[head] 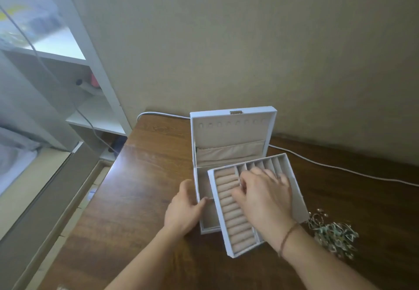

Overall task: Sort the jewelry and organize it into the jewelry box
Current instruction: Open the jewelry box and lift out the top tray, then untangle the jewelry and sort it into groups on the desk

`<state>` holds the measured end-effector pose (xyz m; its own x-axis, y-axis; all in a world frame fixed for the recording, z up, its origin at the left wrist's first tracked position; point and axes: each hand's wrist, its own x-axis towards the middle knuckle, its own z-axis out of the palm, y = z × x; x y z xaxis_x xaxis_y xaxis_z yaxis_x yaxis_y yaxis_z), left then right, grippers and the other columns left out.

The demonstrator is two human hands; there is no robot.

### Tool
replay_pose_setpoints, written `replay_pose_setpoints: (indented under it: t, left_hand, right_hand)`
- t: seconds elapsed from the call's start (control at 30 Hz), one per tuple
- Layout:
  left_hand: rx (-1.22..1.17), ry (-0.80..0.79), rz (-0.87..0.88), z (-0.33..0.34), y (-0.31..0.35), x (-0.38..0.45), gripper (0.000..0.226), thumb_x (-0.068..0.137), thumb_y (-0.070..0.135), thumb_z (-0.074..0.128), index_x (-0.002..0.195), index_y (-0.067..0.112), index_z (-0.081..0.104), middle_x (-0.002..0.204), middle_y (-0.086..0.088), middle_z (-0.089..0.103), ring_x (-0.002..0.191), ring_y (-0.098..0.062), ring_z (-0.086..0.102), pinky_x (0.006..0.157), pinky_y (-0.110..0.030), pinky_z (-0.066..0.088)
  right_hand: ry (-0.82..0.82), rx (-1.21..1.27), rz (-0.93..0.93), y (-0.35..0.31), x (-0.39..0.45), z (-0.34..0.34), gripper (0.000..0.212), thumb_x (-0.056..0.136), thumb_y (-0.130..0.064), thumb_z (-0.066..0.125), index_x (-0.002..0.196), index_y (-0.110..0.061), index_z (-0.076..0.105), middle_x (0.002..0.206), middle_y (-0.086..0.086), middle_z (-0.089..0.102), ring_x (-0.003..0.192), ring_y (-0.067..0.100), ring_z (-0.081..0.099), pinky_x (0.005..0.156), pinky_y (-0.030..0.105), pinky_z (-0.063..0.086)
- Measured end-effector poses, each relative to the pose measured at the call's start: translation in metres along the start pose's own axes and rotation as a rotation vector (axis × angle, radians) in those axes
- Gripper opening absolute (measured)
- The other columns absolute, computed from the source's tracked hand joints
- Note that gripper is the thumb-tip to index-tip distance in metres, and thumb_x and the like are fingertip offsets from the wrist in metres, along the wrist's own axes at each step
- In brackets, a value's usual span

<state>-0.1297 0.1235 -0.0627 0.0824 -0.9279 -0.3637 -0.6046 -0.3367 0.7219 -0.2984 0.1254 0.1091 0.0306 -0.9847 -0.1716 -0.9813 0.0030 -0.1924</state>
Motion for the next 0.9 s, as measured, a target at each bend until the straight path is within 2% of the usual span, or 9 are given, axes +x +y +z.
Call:
replay_pose_setpoints:
  t: [0.1,0.17,0.27,0.33,0.43,0.53,0.73,0.8,0.9]
  left_hand:
    - [0.166,-0.076,-0.038,0.01,-0.001,-0.004,0.05,0.089,0.045,0.05,0.133,0.022,0.039,0.109,-0.009,0.065,0.099,-0.032,0.064,0.084,-0.042,0.054]
    - [0.136,-0.038,-0.033,0.015,0.004,-0.005,0.024,0.095,0.033,0.045,0.109,0.014,0.047,0.099,-0.013,0.062,0.095,-0.037,0.062,0.083,-0.046,0.053]
    - [0.136,-0.019,0.005,0.013,0.009,-0.005,0.015,0.097,0.027,0.041,0.092,0.014,0.042,0.093,-0.014,0.056,0.091,-0.04,0.058,0.081,-0.047,0.051]
    - [0.146,-0.012,0.016,0.006,0.01,0.002,0.016,0.097,0.028,0.039,0.097,0.013,0.045,0.097,-0.015,0.058,0.093,-0.041,0.058,0.082,-0.047,0.051]
    - [0.184,0.015,0.001,-0.01,0.015,0.024,0.022,0.097,0.029,0.037,0.102,0.01,0.049,0.106,-0.02,0.06,0.099,-0.042,0.058,0.084,-0.043,0.051]
    - [0.249,0.03,0.009,-0.026,0.02,0.045,0.017,0.097,0.025,0.036,0.096,0.011,0.046,0.109,-0.024,0.06,0.103,-0.044,0.057,0.079,-0.04,0.044]
    - [0.331,0.025,0.04,-0.041,0.006,0.063,0.01,0.093,0.012,0.038,0.101,0.01,0.044,0.103,-0.026,0.06,0.086,-0.04,0.052,0.073,-0.039,0.042]
    - [0.273,0.043,0.023,-0.04,0.005,0.062,0.021,0.099,0.022,0.041,0.115,0.01,0.048,0.108,-0.025,0.061,0.09,-0.041,0.054,0.075,-0.038,0.043]
    - [0.22,0.118,-0.036,-0.039,0.0,0.053,0.049,0.098,0.05,0.045,0.134,0.016,0.043,0.117,-0.02,0.064,0.105,-0.042,0.06,0.088,-0.044,0.049]
  right_hand:
    - [-0.047,-0.059,0.038,0.02,-0.047,0.003,0.015,0.09,-0.047,0.046,0.082,-0.036,0.041,0.088,-0.016,0.044,0.093,0.008,0.046,0.096,0.036,0.034]
    - [-0.039,-0.099,0.077,0.03,-0.071,0.016,0.016,0.086,-0.046,0.05,0.079,-0.036,0.04,0.085,-0.015,0.045,0.091,0.009,0.05,0.092,0.037,0.036]
    - [-0.206,-0.098,0.183,0.034,-0.091,0.042,0.014,0.087,-0.045,0.035,0.09,-0.033,0.043,0.111,-0.011,0.055,0.114,0.012,0.049,0.102,0.038,0.029]
    - [-0.286,-0.115,0.224,0.03,-0.093,0.062,0.025,0.089,-0.043,0.038,0.106,-0.032,0.053,0.125,-0.009,0.054,0.124,0.015,0.045,0.106,0.043,0.025]
    - [-0.316,-0.149,0.24,0.015,-0.081,0.095,0.04,0.092,-0.039,0.041,0.127,-0.026,0.053,0.135,-0.004,0.051,0.128,0.021,0.043,0.105,0.049,0.023]
    - [-0.302,-0.144,0.253,-0.009,-0.053,0.125,0.039,0.092,-0.03,0.042,0.128,-0.025,0.054,0.134,0.001,0.054,0.127,0.025,0.045,0.101,0.052,0.024]
    - [-0.301,-0.198,0.241,-0.031,-0.003,0.157,0.037,0.097,-0.027,0.041,0.129,-0.019,0.057,0.133,0.008,0.055,0.125,0.032,0.047,0.102,0.058,0.025]
    - [-0.303,-0.191,0.225,-0.033,0.005,0.162,0.036,0.097,-0.025,0.041,0.128,-0.019,0.057,0.132,0.008,0.055,0.124,0.034,0.046,0.1,0.058,0.027]
    - [-0.253,-0.11,0.133,-0.022,-0.001,0.164,0.033,0.096,-0.026,0.046,0.127,-0.02,0.055,0.13,0.007,0.056,0.123,0.032,0.048,0.1,0.051,0.036]
